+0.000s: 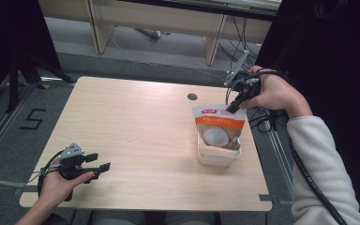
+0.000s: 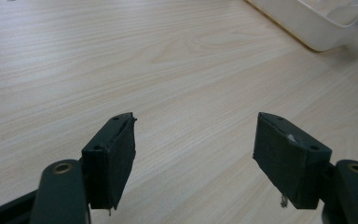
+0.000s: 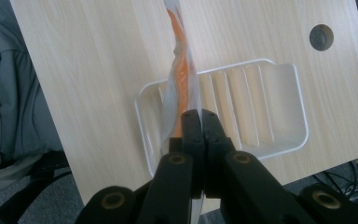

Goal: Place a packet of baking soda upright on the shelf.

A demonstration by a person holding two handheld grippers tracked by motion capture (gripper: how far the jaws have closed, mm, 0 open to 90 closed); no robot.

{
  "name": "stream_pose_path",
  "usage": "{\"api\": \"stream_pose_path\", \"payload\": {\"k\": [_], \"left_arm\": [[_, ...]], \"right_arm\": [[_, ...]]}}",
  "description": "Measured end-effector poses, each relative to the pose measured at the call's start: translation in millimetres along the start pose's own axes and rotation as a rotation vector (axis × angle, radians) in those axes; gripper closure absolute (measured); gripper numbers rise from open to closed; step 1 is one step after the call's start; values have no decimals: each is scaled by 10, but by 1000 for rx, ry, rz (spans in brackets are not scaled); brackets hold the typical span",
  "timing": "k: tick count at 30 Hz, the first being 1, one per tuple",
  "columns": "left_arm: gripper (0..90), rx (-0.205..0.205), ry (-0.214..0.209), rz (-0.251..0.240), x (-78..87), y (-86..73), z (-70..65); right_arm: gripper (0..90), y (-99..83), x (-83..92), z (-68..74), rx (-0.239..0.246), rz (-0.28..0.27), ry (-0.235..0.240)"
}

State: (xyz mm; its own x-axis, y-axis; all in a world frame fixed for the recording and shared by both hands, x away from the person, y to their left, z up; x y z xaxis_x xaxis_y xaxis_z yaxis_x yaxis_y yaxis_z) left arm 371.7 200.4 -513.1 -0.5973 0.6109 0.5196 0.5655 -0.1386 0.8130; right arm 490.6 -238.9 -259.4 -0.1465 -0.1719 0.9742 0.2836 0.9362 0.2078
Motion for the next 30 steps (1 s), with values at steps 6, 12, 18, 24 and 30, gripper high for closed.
{"api": "stream_pose_path", "payload": {"k": [6, 12, 18, 24, 30], "left_arm": [[287, 2, -3, 1, -5, -1, 4], [287, 0, 0, 1, -1, -2, 3], [287, 1, 0, 1, -1, -1, 3], [286, 1, 3, 4, 0, 0, 2], [287, 0, -1, 4, -3, 0, 2]], "right_arm": [[900, -18, -36, -22, 24, 6, -2], [900, -13, -57, -19, 30, 13, 1], [900, 1, -61, -13, 50, 21, 3], [900, 14, -67, -12, 62, 23, 2], [900, 26, -47, -13, 63, 18, -7]]}}
Point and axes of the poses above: each handheld gripper's, and its own axes: x roughly backward along the jaws, y roughly out of its top, z roughly to its left, the point moved 4 cm from there along -x, roughly forward along the jaws, and after that the axes turned 1 degree about z, right-handed, at the moved point
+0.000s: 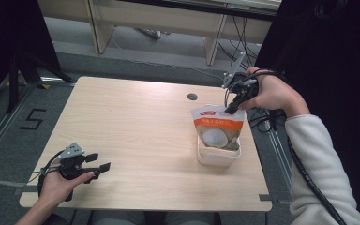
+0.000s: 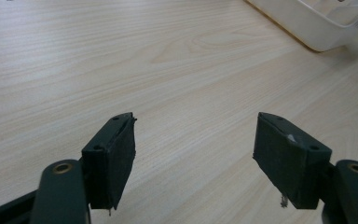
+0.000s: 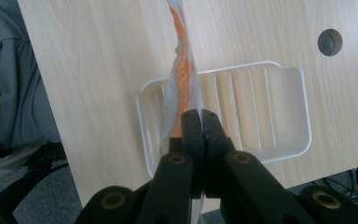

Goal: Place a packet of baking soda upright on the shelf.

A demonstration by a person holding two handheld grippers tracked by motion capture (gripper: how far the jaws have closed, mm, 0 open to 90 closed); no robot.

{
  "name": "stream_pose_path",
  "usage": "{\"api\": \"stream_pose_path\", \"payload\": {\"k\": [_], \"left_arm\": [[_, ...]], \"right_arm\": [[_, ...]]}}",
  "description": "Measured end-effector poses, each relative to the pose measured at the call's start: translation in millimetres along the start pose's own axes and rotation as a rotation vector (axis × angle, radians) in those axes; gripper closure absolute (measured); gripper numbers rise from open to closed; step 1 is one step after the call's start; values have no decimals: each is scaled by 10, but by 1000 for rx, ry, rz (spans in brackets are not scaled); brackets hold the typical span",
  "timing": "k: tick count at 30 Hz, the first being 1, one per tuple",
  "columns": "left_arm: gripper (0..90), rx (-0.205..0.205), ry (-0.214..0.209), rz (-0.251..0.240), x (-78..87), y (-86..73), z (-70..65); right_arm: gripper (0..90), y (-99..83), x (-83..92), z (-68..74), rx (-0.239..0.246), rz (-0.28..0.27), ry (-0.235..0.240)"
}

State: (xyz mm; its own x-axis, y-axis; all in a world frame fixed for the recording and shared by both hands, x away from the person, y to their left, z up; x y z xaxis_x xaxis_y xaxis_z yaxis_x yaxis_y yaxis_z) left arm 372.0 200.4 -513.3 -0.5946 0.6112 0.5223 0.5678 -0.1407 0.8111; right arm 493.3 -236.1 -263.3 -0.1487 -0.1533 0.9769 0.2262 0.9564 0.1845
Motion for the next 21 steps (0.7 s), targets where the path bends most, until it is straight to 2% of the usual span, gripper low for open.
{"api": "stream_pose_path", "payload": {"k": [11, 15, 16, 21], "left_arm": [[287, 1, -2, -3, -2, -1, 2], [287, 1, 2, -2, 0, 0, -1], [286, 2, -2, -3, -1, 0, 1], [287, -2, 2, -8, 3, 3, -2]], "right_arm": [[900, -2, -94, 1, 18, 17, 16], [900, -7, -112, -17, 14, 22, 12], [900, -8, -114, -9, -1, 28, 9], [900, 14, -130, -19, 20, 30, 8]]}}
Point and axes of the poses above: each handheld gripper's, and its own axes: x roughly backward along the jaws, y roughly out of its top, z roughly to its left, the point moved 4 cm from there along -x, roughly forward along the jaws, and after that the axes turned 1 degree about z, right-handed, at the moved point
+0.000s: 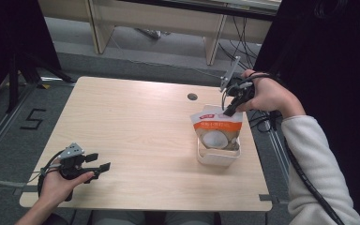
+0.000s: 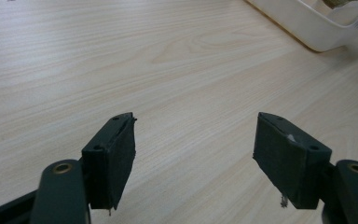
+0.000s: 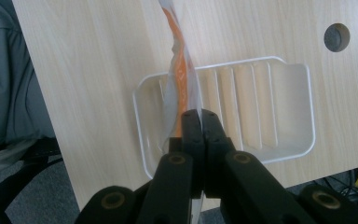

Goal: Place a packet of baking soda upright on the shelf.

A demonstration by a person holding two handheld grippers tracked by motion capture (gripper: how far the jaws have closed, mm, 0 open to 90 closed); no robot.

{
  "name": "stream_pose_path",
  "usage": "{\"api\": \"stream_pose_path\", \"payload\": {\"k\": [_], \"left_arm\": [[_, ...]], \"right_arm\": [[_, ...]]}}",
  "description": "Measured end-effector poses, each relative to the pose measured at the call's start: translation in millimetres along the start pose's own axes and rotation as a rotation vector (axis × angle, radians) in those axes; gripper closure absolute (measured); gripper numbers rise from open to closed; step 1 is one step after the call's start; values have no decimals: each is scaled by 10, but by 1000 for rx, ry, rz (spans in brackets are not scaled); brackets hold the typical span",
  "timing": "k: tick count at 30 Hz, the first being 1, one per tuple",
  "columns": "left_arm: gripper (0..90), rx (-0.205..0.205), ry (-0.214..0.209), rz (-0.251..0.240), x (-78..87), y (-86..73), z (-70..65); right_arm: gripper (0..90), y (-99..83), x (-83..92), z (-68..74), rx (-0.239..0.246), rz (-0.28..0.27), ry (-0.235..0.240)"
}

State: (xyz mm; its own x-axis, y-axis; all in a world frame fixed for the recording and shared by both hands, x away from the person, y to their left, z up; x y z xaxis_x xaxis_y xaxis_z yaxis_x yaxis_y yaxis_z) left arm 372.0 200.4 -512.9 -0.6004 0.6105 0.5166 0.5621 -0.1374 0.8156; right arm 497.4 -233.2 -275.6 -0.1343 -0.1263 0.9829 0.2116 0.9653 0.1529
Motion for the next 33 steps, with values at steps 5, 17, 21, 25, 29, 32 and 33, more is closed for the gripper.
{"api": "stream_pose_path", "payload": {"k": [5, 17, 21, 25, 29, 32, 33], "left_arm": [[287, 3, -1, 3, 1, -2, 0], [287, 1, -2, 0, -2, -1, -1], [287, 3, 0, 3, 1, -3, 1], [289, -3, 0, 6, 3, -4, 4], [290, -1, -1, 7, 0, -4, 4], [290, -1, -2, 5, -3, -5, 2], [290, -1, -2, 6, -3, -4, 3]], "right_arm": [[900, 9, -9, -5, 4, 8, -8], [900, 6, -8, -5, 1, 23, -11], [900, 14, -14, 16, 30, 21, -8], [900, -3, 4, 30, 15, 25, -8], [900, -18, 28, 38, 31, 25, -10], [900, -29, 37, 43, 43, 21, -5], [900, -30, 36, 45, 43, 22, -5]]}}
Point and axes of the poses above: each handheld gripper's, and its own axes: x roughly backward along the jaws, y roughly out of its top, z roughly to its left, the point moved 4 cm from there along -x, roughly forward along the jaws, and after that the axes turned 1 degree about z, right-handed, at the moved point
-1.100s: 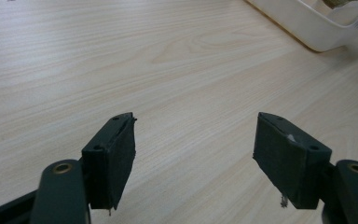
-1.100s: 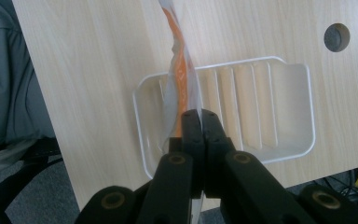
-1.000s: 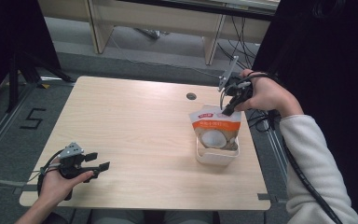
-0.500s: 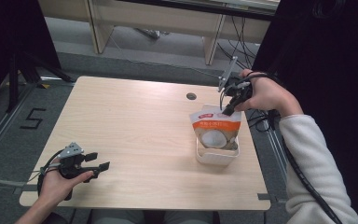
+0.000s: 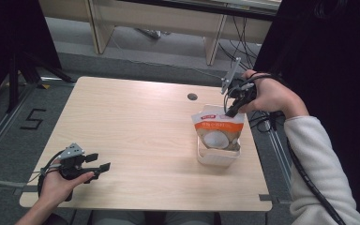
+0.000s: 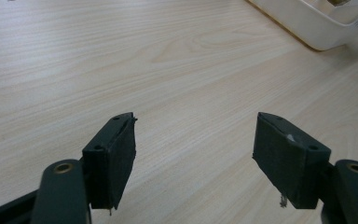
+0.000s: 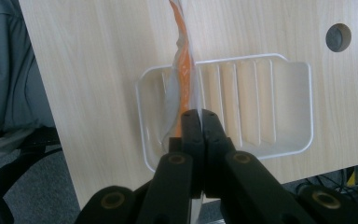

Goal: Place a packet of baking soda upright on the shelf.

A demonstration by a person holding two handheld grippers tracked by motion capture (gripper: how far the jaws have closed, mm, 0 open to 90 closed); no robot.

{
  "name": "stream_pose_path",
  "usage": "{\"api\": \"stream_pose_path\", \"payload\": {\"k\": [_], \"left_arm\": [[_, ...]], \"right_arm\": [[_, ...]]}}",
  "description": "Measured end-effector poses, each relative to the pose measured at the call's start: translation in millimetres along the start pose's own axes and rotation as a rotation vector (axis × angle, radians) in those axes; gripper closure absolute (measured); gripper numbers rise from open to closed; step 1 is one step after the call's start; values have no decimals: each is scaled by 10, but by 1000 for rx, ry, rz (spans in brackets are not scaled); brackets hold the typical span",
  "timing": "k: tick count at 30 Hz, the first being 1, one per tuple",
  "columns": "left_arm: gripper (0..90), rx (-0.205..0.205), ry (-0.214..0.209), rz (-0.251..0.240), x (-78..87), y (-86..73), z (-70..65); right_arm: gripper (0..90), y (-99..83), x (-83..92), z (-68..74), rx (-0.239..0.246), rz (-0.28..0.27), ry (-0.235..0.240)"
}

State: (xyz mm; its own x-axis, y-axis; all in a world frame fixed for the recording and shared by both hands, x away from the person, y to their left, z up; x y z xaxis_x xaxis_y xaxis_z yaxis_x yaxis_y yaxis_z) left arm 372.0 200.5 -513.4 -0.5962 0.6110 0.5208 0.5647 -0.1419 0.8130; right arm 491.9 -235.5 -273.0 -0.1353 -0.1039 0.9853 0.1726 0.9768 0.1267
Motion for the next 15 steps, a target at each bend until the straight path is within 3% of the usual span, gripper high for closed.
{"api": "stream_pose_path", "payload": {"k": [5, 7, 15], "left_arm": [[292, -1, 0, 2, 1, -1, -1], [292, -1, -1, 1, -1, -1, 0], [292, 2, 3, 0, 4, -2, -1]], "right_arm": [[900, -3, -30, 19, -10, 15, 6], [900, 4, -46, 6, 11, 11, 10], [900, 19, -126, -11, 13, 31, 14]]}}
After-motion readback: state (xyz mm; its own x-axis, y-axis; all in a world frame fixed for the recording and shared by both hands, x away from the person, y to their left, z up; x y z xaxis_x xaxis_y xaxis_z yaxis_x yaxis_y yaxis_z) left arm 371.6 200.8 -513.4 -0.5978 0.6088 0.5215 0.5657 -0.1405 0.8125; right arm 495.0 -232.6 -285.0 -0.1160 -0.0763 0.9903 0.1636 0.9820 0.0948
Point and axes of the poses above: each handheld gripper's, and its own axes: x roughly backward along the jaws, y roughly out of its top, z roughly to its left, the point moved 4 cm from there along -x, roughly forward along the jaws, and after that the axes turned 1 degree about z, right-handed, at the moved point
